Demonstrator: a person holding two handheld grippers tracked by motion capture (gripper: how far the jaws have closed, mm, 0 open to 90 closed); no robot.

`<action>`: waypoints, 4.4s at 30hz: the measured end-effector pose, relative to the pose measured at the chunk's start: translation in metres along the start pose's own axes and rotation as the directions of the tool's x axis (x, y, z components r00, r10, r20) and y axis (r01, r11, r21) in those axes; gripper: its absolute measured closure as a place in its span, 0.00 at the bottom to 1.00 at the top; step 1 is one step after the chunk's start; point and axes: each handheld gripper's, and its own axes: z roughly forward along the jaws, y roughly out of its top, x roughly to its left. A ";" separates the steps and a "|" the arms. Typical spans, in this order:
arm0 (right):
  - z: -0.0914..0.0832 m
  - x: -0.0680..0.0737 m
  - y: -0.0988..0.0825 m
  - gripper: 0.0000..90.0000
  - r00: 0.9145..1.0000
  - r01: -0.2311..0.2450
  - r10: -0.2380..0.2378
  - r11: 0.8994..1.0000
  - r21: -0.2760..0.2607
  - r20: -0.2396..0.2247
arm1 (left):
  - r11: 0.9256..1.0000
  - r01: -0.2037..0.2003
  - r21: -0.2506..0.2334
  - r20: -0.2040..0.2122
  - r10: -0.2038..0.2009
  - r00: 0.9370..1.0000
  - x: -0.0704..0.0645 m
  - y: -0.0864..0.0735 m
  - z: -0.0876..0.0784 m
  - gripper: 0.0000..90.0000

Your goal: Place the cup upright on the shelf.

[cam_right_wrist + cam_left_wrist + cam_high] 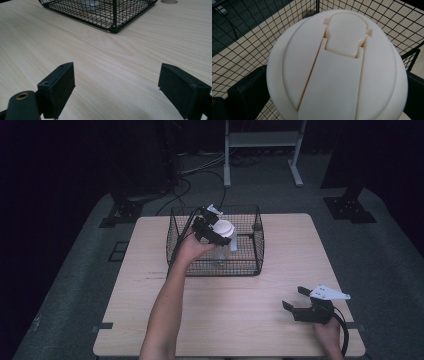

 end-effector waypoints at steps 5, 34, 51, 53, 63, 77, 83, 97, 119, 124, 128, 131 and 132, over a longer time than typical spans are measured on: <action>0.000 0.000 0.000 0.14 1.000 0.000 0.000 1.000 0.000 0.000 | 1.000 0.000 -0.013 0.005 0.000 1.000 0.000 -0.001 -0.003 0.00; -0.002 -0.005 0.000 0.14 1.000 -0.022 0.022 1.000 -0.014 -0.014 | 0.998 0.000 -0.063 0.006 0.000 1.000 0.000 -0.011 -0.022 0.00; -0.001 -0.004 0.000 0.14 1.000 -0.014 0.014 1.000 -0.005 -0.013 | 0.996 0.010 -0.093 -0.003 -0.011 1.000 0.004 -0.025 -0.037 0.00; -0.001 -0.004 0.000 0.14 1.000 -0.015 0.014 1.000 -0.004 -0.012 | 0.994 0.013 -0.106 0.004 -0.013 1.000 0.004 -0.027 -0.040 0.00; -0.001 -0.003 0.000 0.14 1.000 -0.015 0.015 1.000 0.002 -0.007 | 0.991 -0.006 -0.132 -0.009 0.005 1.000 0.000 -0.042 -0.056 0.00; 0.000 -0.003 0.000 0.14 1.000 -0.008 0.008 1.000 0.004 -0.003 | 0.988 -0.011 -0.151 0.004 0.012 1.000 -0.004 -0.064 -0.076 0.00; 0.000 -0.002 0.000 0.14 1.000 -0.009 0.009 1.000 0.006 -0.001 | 0.986 -0.032 -0.164 0.015 0.035 0.999 -0.012 -0.070 -0.084 0.00; 0.000 -0.002 0.000 0.14 1.000 -0.008 0.008 1.000 0.009 0.003 | 0.978 -0.051 -0.200 0.042 0.060 0.997 -0.026 -0.079 -0.093 0.00; 0.000 -0.002 0.000 0.14 1.000 -0.008 0.008 1.000 0.013 0.007 | 0.974 -0.063 -0.216 0.068 0.079 0.995 -0.043 -0.106 -0.095 0.00; 0.001 -0.002 0.000 0.14 1.000 -0.007 0.007 1.000 0.014 0.008 | 0.973 -0.061 -0.222 0.071 0.078 0.994 -0.046 -0.113 -0.096 0.00; 0.001 -0.002 0.000 0.14 1.000 -0.009 0.009 1.000 0.014 0.010 | 0.972 -0.055 -0.227 0.076 0.074 0.994 -0.047 -0.119 -0.097 0.00; 0.001 -0.002 0.000 0.14 1.000 -0.009 0.009 1.000 0.014 0.011 | 0.971 -0.053 -0.232 0.078 0.072 0.994 -0.049 -0.123 -0.098 0.00; 0.001 -0.002 0.000 0.14 1.000 -0.009 0.009 1.000 0.014 0.011 | 0.970 -0.050 -0.237 0.085 0.072 0.994 -0.049 -0.124 -0.098 0.00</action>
